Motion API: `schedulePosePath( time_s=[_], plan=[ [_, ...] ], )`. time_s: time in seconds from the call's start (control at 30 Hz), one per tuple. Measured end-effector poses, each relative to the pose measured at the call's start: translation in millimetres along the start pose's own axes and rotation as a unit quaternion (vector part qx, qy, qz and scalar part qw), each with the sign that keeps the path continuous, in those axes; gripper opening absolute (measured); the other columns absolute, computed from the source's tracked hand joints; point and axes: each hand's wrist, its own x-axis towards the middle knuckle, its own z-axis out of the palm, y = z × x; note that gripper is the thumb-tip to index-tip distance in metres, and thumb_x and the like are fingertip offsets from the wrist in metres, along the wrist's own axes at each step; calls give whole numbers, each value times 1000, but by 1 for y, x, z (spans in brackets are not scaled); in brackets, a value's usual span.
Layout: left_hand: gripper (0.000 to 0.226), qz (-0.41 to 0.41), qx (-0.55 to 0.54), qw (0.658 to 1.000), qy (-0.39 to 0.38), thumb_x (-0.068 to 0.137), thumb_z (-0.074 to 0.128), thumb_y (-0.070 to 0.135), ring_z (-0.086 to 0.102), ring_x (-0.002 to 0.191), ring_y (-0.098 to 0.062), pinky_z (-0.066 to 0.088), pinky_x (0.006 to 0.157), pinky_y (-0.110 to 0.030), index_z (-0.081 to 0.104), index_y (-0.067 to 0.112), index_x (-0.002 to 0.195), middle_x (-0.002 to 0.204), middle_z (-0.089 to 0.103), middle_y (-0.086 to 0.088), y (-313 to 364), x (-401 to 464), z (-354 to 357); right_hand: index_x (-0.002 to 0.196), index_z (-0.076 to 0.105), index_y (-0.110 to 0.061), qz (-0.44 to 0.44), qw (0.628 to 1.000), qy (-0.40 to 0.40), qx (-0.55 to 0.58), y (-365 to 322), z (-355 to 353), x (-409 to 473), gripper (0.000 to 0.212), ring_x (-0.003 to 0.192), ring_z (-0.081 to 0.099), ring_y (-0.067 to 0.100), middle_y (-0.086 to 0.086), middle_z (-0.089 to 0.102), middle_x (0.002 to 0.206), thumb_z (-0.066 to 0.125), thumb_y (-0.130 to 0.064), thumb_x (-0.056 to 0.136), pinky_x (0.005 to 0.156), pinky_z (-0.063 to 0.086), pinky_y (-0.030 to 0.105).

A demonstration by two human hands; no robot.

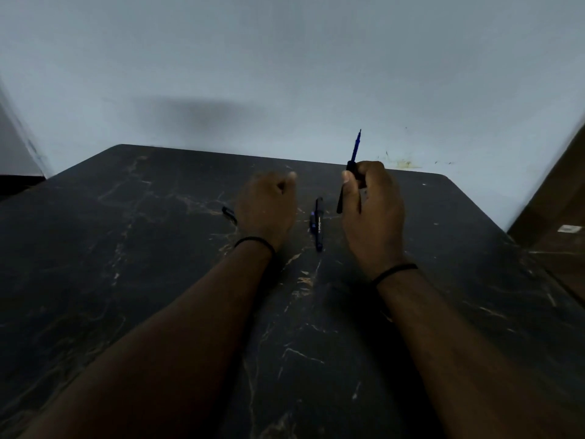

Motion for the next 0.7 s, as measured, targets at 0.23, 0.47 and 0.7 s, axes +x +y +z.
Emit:
schedulePosePath(
  time_s=[0.23,0.47,0.7],
  plan=[
    [51,-49,101,990,-88,92,53,52,65,68,-28,50,63,-32,48,14,57,63,57,-3,-8,5,-5,98,62,-10,6,1000,-13,-13,3,2,-1,20,78,48,9,-7,55,86,54,-27,100,66,33,24],
    [64,21,203,967,-154,82,53,74,63,66,-19,54,62,-31,67,12,73,71,64,-5,14,-2,2,97,62,-10,0,1000,-13,-19,3,2,-1,20,78,51,12,-2,60,85,54,-27,100,66,39,28],
    [40,30,136,972,-189,79,70,53,64,83,-25,54,73,-35,66,13,81,89,68,-8,3,3,-2,98,61,-10,5,1000,-21,-19,4,2,-2,22,79,52,15,1,61,86,52,-30,101,67,41,31]
  ],
)
